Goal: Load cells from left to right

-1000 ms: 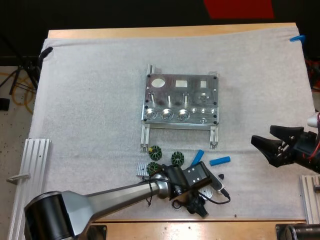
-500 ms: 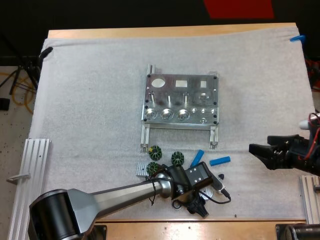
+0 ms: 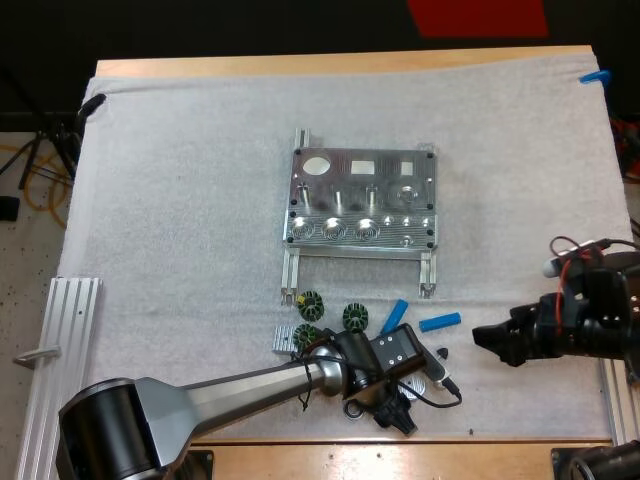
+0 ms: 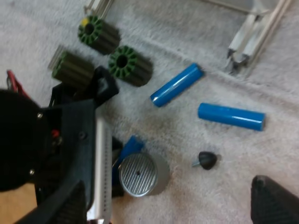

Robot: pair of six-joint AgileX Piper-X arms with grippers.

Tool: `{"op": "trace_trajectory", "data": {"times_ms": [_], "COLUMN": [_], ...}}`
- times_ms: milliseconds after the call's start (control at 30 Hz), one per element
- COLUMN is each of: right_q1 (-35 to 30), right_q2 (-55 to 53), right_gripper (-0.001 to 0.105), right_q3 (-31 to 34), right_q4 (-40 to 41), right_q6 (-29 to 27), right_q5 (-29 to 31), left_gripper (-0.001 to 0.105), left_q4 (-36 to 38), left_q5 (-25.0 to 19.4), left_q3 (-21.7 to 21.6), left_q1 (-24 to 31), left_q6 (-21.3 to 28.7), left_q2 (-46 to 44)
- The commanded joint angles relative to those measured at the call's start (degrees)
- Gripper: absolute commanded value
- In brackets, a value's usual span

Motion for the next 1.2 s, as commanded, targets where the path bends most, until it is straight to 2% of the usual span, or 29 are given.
{"op": "trace_trajectory", "data": {"times_ms": [0,167,267,300,433,600,800,933,1100,1167], "right_q1": [0.53,0.85,0.85,0.85,0.85,0.85,0.85,0.85,0.85,0.85], "right_q2": [-0.07,-0.07,-0.07,-0.07,-0.07,-0.07,-0.07,0.06,1.8,2.91], "right_gripper": [0.07,0.07,0.07,0.07,0.07,0.07,0.07,0.07,0.07,0.07], "right_q3": [-0.37,-0.37,-0.37,-0.37,-0.37,-0.37,-0.37,-0.37,-0.37,-0.67], "right_q4": [0.35,0.35,0.24,0.24,0.04,-0.78,-3.73,-6.35,-7.33,-8.33], "right_q6": [-0.47,-0.47,-0.47,-0.47,-0.47,-0.47,3.78,4.7,5.53,6.78], "right_q5": [0.46,1.08,1.08,1.08,1.08,1.08,0.99,-0.14,-4.2,-6.64], "left_gripper": [0.053,0.019,0.002,0.0,0.0,0.0,0.0,0.0,0.0,0.0], "left_q4": [0.13,0.38,0.68,0.66,0.66,1.14,5.69,5.8,6.29,6.48], "left_q5": [0.19,0.19,0.19,0.34,0.36,-0.96,-9.25,-12.34,-14.34,-16.62], "left_q3": [-0.02,-0.02,-0.02,-0.02,-0.02,-0.02,-0.4,-0.4,-0.4,-0.4], "left_q1": [-0.12,-0.12,-0.12,-0.12,-0.12,-0.12,-0.12,-0.12,-0.12,-0.12], "left_q6": [-0.22,-0.22,-0.22,-0.22,-0.02,2.67,7.13,8.24,13.32,14.84], "left_q2": [0.88,0.88,0.88,0.88,0.88,0.16,-4.25,-9.12,-15.0,-17.82]}}
